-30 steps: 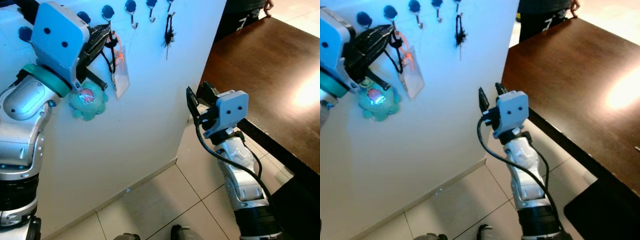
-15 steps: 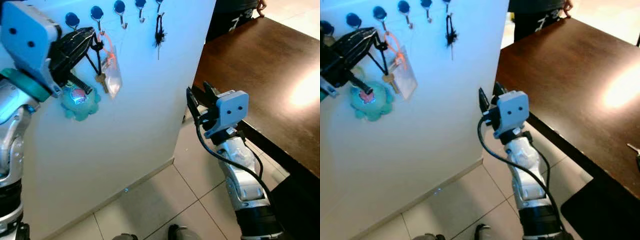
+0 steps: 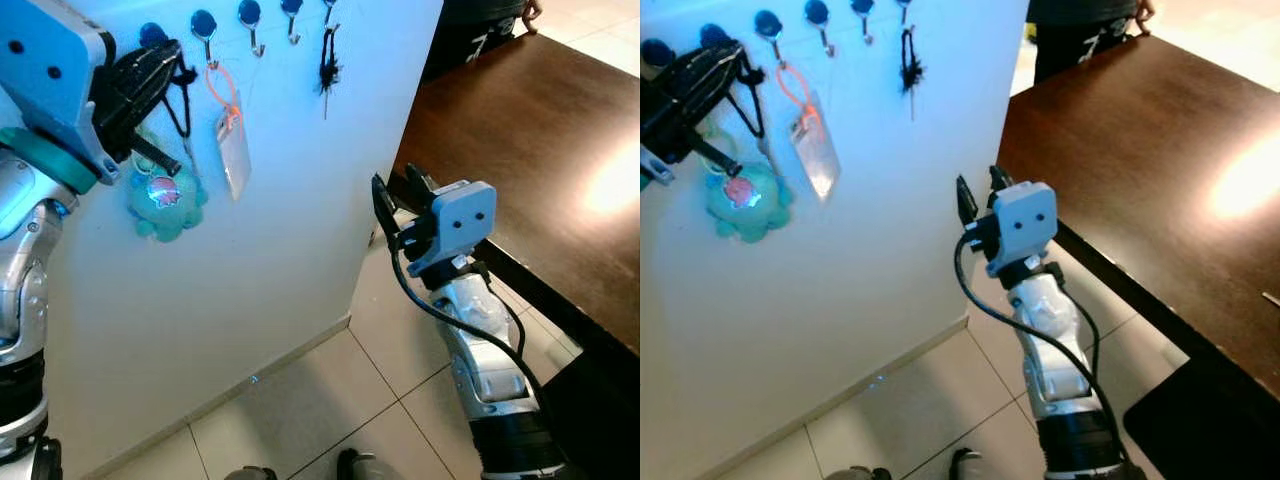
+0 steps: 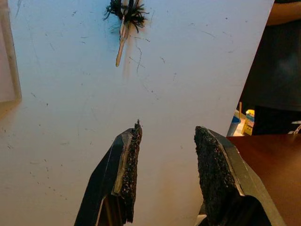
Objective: Hang keys on a hook
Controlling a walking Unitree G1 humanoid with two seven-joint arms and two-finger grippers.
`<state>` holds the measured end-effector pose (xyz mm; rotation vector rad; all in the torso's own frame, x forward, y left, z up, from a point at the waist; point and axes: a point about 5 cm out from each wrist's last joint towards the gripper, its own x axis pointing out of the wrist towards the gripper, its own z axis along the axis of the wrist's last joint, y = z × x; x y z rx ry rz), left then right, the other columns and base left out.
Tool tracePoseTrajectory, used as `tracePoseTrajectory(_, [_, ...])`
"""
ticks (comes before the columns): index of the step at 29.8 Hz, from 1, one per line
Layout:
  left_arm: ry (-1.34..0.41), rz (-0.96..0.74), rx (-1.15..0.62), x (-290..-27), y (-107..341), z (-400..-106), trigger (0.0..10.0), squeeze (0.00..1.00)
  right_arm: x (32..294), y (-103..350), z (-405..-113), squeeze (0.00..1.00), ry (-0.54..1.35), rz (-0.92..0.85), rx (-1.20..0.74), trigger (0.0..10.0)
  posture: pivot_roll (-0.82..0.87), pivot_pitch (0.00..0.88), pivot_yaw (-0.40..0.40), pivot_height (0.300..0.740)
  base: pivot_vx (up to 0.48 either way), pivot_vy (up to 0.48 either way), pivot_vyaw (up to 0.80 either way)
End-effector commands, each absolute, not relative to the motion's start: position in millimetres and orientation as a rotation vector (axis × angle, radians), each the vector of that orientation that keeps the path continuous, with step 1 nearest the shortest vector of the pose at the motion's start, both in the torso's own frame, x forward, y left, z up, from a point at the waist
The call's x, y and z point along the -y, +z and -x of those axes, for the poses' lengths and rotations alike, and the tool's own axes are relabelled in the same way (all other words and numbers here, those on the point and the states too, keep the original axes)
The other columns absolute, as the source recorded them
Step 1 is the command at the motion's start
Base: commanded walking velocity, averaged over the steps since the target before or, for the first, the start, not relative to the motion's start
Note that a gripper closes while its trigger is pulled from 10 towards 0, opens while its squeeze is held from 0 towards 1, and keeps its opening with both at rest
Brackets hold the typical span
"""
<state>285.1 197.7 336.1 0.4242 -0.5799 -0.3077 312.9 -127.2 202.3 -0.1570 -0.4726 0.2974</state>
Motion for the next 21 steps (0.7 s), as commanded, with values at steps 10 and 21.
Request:
tracePoseTrajectory(10, [-0.234,-0.518,0.499,-215.6,323.3,-287.3,10.0,0.0,127.1,200.3,-311.1,0.0,0.301,0.148,0.471,10.0,0.06,0.099,0.091,0.74,0.0,0.0,0.0])
tracePoseTrajectory(21, [-0.268,-0.517,0.461,-213.5,313.7,-289.9,10.0,1.0,127.0,200.7,-311.2,0.0,0.301,0.149,0.472,10.0,0.06,0.099,0.091,0.74,0.0,0.0,0.0])
